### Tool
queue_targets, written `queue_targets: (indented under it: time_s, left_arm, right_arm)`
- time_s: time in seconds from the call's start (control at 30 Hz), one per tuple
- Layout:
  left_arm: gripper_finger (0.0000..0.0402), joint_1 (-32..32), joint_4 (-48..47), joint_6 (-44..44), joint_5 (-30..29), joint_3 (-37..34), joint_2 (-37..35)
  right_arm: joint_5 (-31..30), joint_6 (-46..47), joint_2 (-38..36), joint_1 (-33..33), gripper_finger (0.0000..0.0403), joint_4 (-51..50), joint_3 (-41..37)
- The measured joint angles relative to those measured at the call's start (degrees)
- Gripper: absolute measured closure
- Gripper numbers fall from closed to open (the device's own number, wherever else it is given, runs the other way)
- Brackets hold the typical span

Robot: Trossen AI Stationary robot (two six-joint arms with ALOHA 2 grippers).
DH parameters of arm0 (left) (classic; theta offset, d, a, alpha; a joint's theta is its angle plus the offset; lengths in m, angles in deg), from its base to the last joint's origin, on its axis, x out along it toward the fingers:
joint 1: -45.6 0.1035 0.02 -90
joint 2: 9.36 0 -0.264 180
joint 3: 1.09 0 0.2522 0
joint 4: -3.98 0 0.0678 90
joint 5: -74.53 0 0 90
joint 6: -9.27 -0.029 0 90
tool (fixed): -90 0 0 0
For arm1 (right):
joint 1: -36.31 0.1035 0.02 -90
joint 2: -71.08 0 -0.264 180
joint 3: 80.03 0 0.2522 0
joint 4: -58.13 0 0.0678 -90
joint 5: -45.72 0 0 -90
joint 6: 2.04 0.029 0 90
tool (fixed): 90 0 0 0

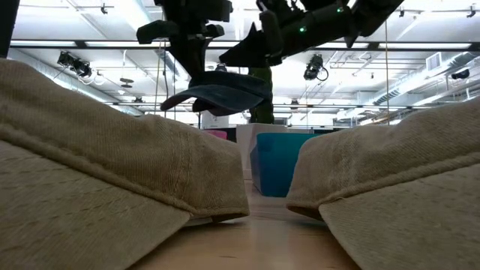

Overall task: Pick & Place hat
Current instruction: Put the blue cap into the blue bin

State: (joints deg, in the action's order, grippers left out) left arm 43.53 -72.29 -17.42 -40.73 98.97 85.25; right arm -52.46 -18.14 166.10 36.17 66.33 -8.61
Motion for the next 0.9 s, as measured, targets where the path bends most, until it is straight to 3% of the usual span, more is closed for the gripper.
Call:
queue_targets:
  time_s: [0.67,0.9]
  left_arm:
    - [0.0399,-0.04,2.40,-1.09,-0.21,0.00,0.00]
    - [0.0399,-0.06,2.96,-1.19,-0.15,0.00,-0.02]
  right_arm:
    - [-2.35,2.75,2.68,-1.81,0.0163,-2.11,0.77]
    - [2.60,4.98,2.67,-1.92,0.0183,-1.22,0.77]
